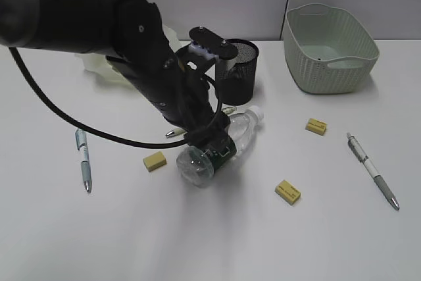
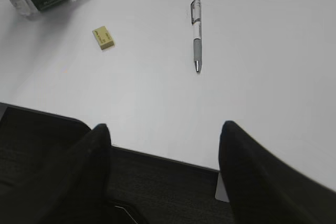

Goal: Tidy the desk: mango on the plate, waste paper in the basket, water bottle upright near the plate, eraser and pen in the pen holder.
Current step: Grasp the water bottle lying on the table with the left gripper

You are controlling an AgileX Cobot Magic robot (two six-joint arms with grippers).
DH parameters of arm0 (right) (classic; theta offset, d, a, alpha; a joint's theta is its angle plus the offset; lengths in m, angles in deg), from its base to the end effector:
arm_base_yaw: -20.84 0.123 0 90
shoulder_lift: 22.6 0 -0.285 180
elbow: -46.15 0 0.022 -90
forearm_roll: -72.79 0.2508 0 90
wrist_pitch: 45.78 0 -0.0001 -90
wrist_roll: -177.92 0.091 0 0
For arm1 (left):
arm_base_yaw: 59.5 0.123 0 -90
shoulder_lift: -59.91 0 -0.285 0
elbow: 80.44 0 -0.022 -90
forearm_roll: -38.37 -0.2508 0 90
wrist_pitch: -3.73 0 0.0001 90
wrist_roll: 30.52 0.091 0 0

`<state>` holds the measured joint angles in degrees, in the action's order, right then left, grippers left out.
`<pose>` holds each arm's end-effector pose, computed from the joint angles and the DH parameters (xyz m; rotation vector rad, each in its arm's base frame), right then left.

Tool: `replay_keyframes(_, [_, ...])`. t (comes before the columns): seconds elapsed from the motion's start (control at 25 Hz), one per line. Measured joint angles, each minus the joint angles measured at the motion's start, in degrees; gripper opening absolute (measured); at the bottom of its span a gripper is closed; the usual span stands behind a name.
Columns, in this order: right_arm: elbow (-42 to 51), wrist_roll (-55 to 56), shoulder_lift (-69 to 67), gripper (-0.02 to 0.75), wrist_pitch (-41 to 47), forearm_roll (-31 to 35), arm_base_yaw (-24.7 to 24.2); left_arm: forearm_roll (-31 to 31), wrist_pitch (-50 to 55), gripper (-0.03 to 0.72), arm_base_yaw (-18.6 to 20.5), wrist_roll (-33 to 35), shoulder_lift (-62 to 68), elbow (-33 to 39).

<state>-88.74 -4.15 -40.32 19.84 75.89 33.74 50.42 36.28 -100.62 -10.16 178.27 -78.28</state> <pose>0.0114 0.0072 0.2873 -0.2942 2.2265 0.1695 0.2978 -0.2736 0.1851 1.1976 2.4095 -0.3218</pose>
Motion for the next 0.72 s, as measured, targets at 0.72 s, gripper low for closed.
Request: replay_keyframes(0.72, [1.0,0.0,0.0,0.508,-0.5,0.0,0.0,-5.3,-0.1,0.625,-0.1,-6.8,12.6,-11.2])
